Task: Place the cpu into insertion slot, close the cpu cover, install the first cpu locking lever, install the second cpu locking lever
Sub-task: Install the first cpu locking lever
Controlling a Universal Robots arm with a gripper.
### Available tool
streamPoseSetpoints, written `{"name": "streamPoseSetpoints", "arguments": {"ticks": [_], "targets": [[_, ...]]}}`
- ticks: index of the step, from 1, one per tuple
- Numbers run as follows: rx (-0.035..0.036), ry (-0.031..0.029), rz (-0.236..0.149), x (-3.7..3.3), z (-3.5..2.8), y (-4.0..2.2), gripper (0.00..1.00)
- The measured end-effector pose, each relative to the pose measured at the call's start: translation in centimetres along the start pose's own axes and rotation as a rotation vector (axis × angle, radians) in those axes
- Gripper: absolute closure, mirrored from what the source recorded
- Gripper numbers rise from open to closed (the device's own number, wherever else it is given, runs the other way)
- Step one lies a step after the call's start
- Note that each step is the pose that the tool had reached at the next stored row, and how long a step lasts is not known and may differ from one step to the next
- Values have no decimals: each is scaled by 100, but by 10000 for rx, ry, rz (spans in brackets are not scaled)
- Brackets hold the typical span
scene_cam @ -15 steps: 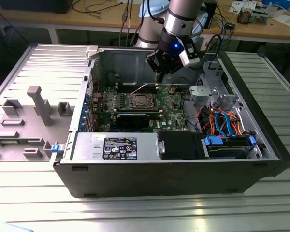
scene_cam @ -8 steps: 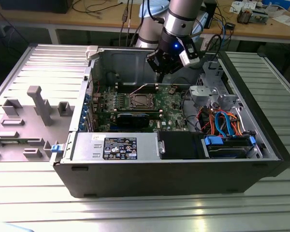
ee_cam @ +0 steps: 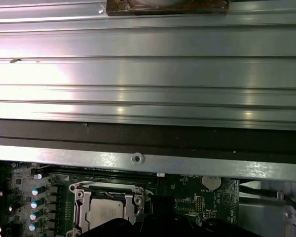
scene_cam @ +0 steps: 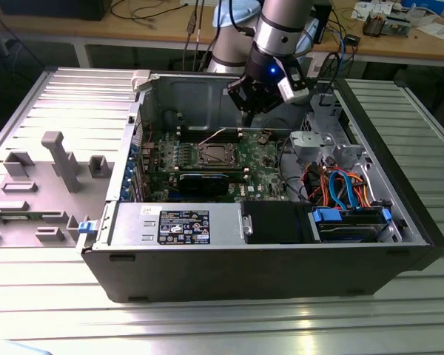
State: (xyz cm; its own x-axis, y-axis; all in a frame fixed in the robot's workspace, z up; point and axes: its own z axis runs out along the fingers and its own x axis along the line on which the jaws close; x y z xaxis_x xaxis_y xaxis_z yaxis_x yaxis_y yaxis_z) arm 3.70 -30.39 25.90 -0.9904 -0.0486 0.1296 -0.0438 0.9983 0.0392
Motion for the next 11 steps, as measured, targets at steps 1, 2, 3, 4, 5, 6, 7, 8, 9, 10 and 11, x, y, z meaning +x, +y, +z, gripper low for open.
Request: {"name": "streamPoseSetpoints", "arguments": {"ticks": [1, 2, 3, 4, 5, 6, 7, 8, 9, 10, 11], "targets": [[0, 0, 0, -10, -1, 0, 89], [1, 0, -1, -26, -2, -1, 89], [0, 0, -1, -36, -3, -1, 89], [1, 0, -1, -42, -4, -1, 89], [1, 0, 0, -44, -5, -2, 89], [0, 0, 1, -44, -4, -2, 89], [0, 0, 0, -45, -5, -2, 89], [0, 0, -1, -46, -5, -2, 89], [0, -1, -2, -47, -5, -2, 89], [1, 0, -1, -48, -5, -2, 89], [2, 0, 0, -52, -5, -2, 89]]}}
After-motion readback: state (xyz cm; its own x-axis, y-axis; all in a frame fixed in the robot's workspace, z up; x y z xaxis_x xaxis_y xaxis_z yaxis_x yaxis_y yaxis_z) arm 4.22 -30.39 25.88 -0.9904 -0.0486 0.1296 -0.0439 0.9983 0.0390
